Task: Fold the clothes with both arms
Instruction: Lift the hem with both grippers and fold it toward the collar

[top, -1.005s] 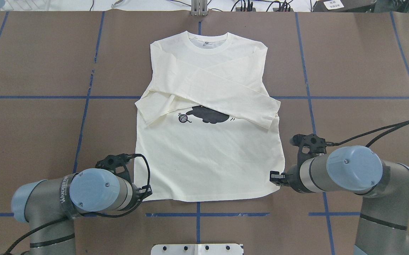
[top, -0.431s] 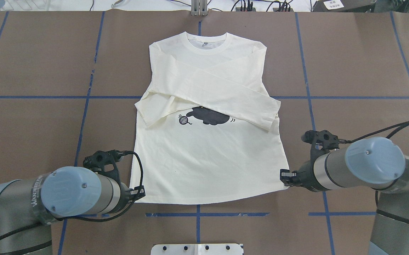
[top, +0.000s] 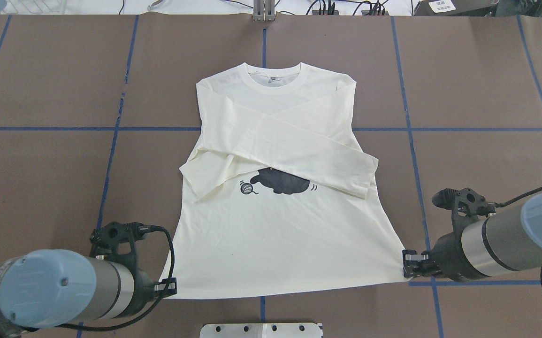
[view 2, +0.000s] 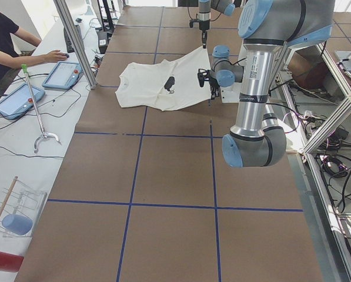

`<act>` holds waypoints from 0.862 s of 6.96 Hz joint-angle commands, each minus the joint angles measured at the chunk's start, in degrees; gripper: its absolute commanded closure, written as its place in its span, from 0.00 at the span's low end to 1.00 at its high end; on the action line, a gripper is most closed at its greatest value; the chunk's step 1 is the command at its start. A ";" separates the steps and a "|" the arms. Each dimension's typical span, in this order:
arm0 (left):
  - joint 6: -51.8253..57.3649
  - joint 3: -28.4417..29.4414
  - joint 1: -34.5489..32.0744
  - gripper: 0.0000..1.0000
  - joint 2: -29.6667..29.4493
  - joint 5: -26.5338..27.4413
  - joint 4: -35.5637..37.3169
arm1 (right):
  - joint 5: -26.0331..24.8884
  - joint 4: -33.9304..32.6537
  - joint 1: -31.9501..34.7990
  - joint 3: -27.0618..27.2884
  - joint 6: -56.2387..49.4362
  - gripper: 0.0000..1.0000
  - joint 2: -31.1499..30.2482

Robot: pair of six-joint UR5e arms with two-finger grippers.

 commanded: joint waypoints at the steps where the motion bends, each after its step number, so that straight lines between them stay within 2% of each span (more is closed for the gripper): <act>1: 0.36 -4.52 4.75 1.00 1.63 -0.41 0.21 | 4.60 0.01 -2.39 2.44 -0.01 1.00 -0.99; 2: 0.36 -4.61 4.58 1.00 1.11 -0.67 0.21 | 4.61 0.01 -1.53 1.92 -0.53 1.00 -0.03; 3: 0.54 -3.92 4.06 1.00 0.58 -0.76 0.21 | 4.70 0.01 2.65 -0.87 -2.01 1.00 3.46; 5: 1.33 -2.08 -5.12 1.00 -2.47 -2.07 0.30 | 5.49 0.18 11.88 -6.15 -11.31 1.00 7.96; 6: 2.11 1.24 -9.96 1.00 -3.89 -4.69 0.30 | 6.62 0.09 16.45 -9.39 -11.78 1.00 12.07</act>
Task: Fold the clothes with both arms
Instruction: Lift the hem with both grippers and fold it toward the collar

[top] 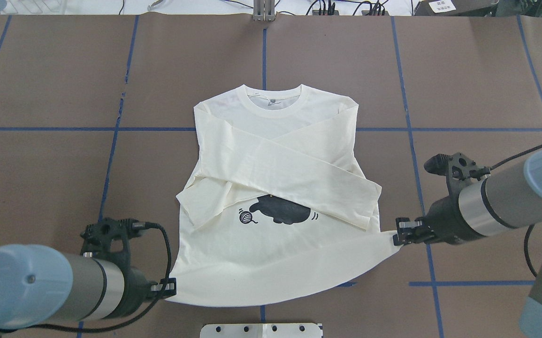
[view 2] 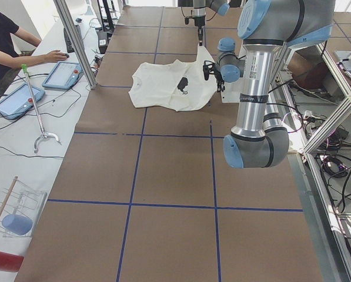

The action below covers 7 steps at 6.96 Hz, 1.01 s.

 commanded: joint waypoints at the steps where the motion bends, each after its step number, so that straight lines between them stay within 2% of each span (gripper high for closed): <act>1: 6.28 5.20 -11.50 1.00 -3.88 -4.29 0.14 | 2.14 -0.07 9.90 -7.98 -2.13 1.00 8.08; 2: 8.08 7.84 -18.17 1.00 -5.91 -7.61 0.14 | 2.42 -0.08 13.94 -12.63 -1.96 1.00 12.12; 3: 10.97 13.00 -23.20 1.00 -10.01 -9.38 0.14 | 2.33 -0.08 15.99 -17.98 -1.96 1.00 16.25; 5: 13.10 27.21 -28.15 1.00 -18.62 -9.40 -1.52 | 1.98 -0.08 18.19 -29.76 -2.13 1.00 25.21; 6: 13.11 33.03 -29.21 1.00 -20.93 -9.23 -5.01 | 1.63 0.01 18.46 -35.99 -2.13 1.00 29.61; 7: 13.19 36.48 -30.35 1.00 -21.13 -9.14 -9.22 | 1.63 0.01 19.16 -41.54 -2.13 1.00 33.57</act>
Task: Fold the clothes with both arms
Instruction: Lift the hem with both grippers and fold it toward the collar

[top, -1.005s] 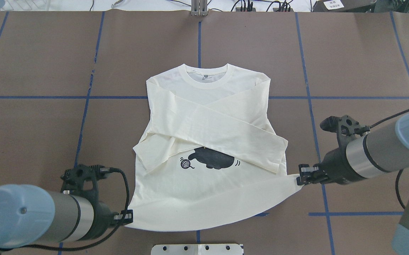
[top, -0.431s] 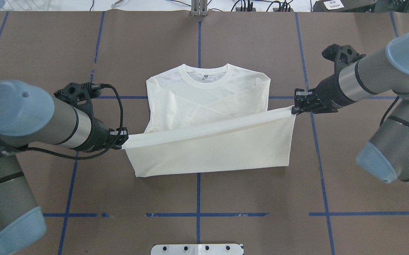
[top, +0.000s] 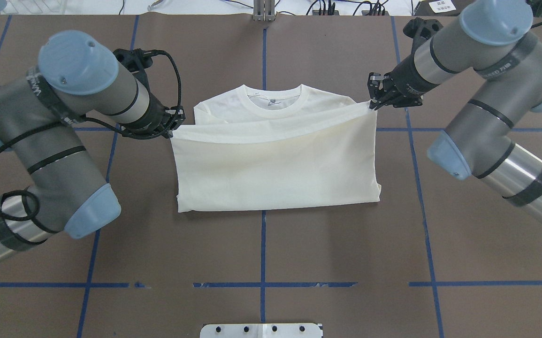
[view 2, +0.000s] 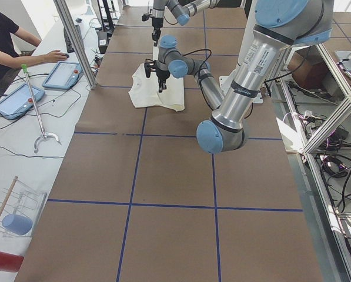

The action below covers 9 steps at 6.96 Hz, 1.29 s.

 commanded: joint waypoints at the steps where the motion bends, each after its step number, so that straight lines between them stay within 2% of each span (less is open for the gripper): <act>1: 0.21 9.43 -2.19 1.00 -2.26 0.45 -7.96 | -0.14 0.12 1.23 -11.88 -0.10 1.00 7.82; 2: 0.21 13.73 -2.19 1.00 -3.57 2.28 -10.78 | -0.74 0.38 1.49 -16.37 -0.10 1.00 10.02; 4: 0.21 19.99 -2.19 1.00 -4.46 3.60 -16.49 | -0.93 5.81 1.67 -21.83 -0.10 1.00 10.13; 6: 0.21 22.03 -2.37 1.00 -4.55 5.63 -17.75 | -0.93 6.10 1.85 -22.47 -0.01 1.00 10.13; 9: -0.32 22.04 -2.28 1.00 -6.48 5.55 -17.48 | -0.93 6.19 1.50 -22.39 -0.01 1.00 11.36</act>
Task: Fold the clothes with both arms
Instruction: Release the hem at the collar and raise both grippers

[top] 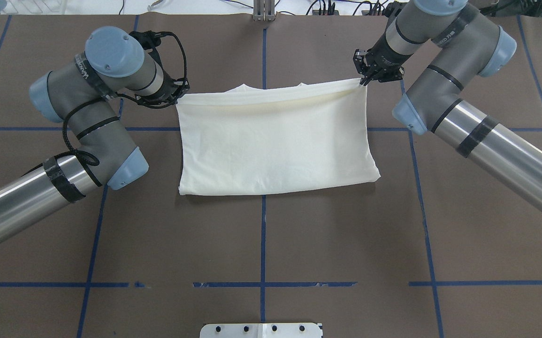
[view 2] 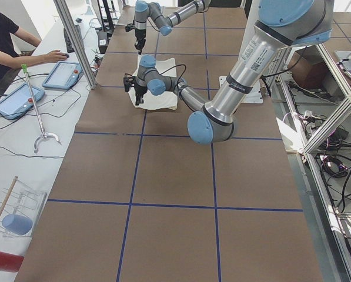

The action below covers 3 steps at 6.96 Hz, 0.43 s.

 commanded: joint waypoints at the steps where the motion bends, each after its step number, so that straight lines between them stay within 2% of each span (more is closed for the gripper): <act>1: -0.44 0.03 0.04 1.00 -1.13 -0.11 0.04 | 0.09 0.08 -0.23 0.04 0.00 1.00 0.58; 2: -1.49 0.03 0.04 0.85 -1.23 -0.02 0.04 | 0.00 0.08 -0.23 -0.05 -0.08 0.74 0.32; 3: -1.67 0.12 0.12 0.01 -1.14 0.06 -0.04 | -0.26 0.08 -0.40 -0.05 -0.26 0.01 0.14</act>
